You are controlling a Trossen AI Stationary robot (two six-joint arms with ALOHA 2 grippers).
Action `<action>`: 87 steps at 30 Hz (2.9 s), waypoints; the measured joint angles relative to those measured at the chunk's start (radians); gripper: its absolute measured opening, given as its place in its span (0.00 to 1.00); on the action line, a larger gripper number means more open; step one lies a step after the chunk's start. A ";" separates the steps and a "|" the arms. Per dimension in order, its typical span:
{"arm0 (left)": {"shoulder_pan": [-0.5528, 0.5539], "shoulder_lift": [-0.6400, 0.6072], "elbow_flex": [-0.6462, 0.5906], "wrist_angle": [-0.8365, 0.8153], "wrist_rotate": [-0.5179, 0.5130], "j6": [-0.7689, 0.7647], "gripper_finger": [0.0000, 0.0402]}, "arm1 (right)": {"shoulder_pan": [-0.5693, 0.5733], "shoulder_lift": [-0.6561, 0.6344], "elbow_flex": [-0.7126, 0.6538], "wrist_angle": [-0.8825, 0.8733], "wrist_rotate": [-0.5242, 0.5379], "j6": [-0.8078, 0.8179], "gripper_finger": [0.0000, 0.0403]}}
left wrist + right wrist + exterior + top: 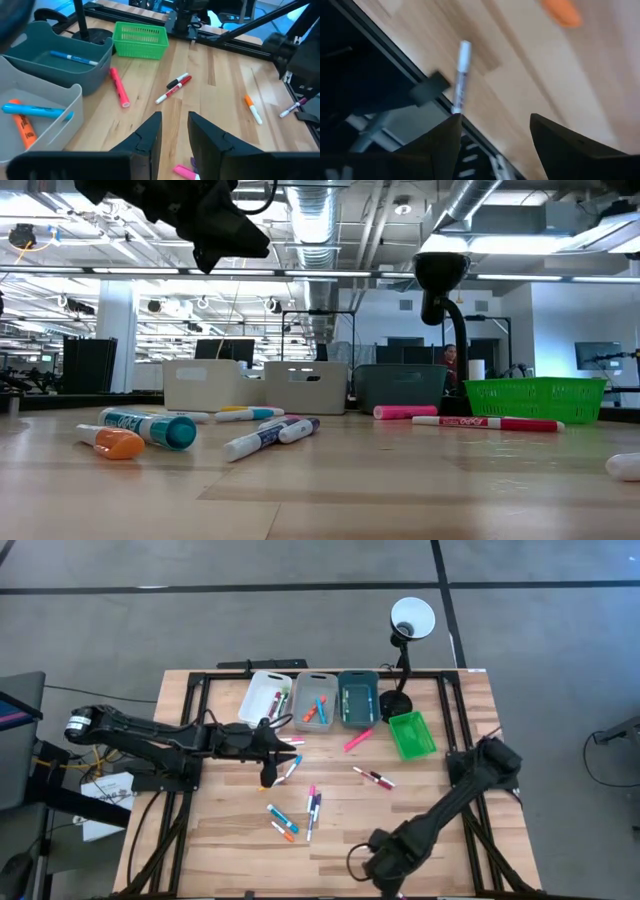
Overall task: Pick & Place Markers
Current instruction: Put the purple marker pen into the blue bin
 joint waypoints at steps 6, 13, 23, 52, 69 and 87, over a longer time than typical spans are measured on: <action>0.000 0.000 0.000 0.000 0.000 0.000 0.22 | -0.007 0.072 0.001 0.113 -0.019 0.038 0.56; 0.000 0.000 0.001 0.000 0.000 0.000 0.22 | -0.006 0.122 0.001 0.196 -0.021 0.081 0.56; 0.000 0.000 0.001 0.000 0.000 0.001 0.22 | 0.001 0.146 0.000 0.204 0.043 0.124 0.56; 0.001 0.000 0.002 0.008 0.001 0.022 0.22 | -0.044 0.208 0.000 0.133 -0.003 0.098 0.05; 0.001 0.000 0.002 0.020 0.000 0.044 0.22 | -0.251 -0.133 -0.002 -0.151 0.525 -0.081 0.09; 0.011 -0.137 0.001 -0.096 -0.173 0.218 0.22 | -0.802 -0.300 -0.001 -0.014 0.758 -0.775 0.07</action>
